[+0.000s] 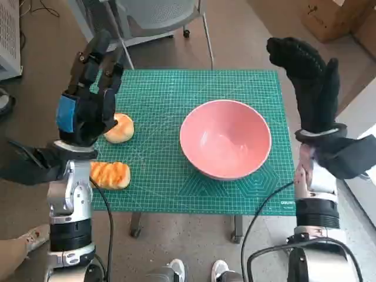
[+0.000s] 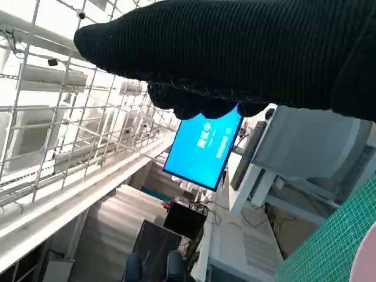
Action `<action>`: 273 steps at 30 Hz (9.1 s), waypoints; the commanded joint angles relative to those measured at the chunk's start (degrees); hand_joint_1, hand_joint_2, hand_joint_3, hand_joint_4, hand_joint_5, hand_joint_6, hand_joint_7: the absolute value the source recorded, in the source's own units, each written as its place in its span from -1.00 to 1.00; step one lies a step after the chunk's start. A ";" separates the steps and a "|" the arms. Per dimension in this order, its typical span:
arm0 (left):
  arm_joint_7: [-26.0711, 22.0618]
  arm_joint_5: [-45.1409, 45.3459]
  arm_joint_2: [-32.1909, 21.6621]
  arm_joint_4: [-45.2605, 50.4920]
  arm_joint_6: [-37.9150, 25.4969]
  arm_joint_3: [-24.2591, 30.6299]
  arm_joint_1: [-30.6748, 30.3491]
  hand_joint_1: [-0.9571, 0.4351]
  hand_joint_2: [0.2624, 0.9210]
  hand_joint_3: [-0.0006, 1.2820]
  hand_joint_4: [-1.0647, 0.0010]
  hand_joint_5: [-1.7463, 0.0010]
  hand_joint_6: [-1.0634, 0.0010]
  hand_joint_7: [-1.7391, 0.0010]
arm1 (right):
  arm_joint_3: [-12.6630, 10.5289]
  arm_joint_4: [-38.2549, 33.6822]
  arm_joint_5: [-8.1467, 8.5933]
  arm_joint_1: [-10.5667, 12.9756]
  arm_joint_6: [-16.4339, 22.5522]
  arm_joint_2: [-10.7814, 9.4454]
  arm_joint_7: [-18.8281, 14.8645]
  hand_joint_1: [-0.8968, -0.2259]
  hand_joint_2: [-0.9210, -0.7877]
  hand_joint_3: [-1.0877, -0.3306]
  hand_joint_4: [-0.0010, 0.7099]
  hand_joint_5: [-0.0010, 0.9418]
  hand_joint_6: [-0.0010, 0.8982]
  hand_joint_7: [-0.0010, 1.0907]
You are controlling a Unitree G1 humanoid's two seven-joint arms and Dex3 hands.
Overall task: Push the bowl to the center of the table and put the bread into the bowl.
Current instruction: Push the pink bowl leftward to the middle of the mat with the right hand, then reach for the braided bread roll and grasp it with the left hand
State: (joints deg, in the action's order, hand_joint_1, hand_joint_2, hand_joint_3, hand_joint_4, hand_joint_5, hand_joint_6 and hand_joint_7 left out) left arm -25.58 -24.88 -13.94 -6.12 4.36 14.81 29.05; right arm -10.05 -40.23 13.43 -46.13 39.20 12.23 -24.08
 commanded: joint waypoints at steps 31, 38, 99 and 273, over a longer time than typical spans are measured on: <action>0.70 0.32 -0.82 0.89 -0.83 -0.70 0.13 -0.61 1.00 0.13 0.95 0.93 1.00 0.51 | -1.03 -2.73 1.47 1.44 0.39 -0.41 -2.29 -0.12 -1.00 0.40 -0.26 -1.00 -0.21 -0.99; 0.46 0.36 -0.79 0.23 -0.47 -0.62 0.04 -0.60 1.00 0.13 0.95 0.93 1.00 0.50 | -1.27 -4.48 0.93 1.91 0.99 -0.23 -2.00 -0.14 -1.00 0.37 -0.27 -1.00 -0.22 -1.00; 0.30 -0.52 -1.50 1.66 -0.88 0.50 -3.13 -0.61 1.00 0.11 0.95 0.91 1.00 0.51 | -2.87 -33.21 -8.17 -0.46 -8.89 -3.62 12.97 0.11 -1.00 0.07 -0.39 -0.99 -0.32 -0.98; -9.11 62.33 -29.09 4.34 -33.54 -31.89 -9.56 0.56 0.46 -0.96 0.65 0.98 0.36 0.99 | 0.03 -9.50 0.24 -2.42 3.43 -4.01 -6.52 -0.14 -1.00 0.39 -0.23 -1.00 -0.23 -0.96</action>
State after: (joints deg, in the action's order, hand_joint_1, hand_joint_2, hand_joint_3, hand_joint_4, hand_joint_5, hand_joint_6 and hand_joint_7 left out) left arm -34.31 37.22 -43.81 0.33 -30.16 -15.94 18.34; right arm -10.03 -49.85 13.34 -50.37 43.67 8.28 -30.55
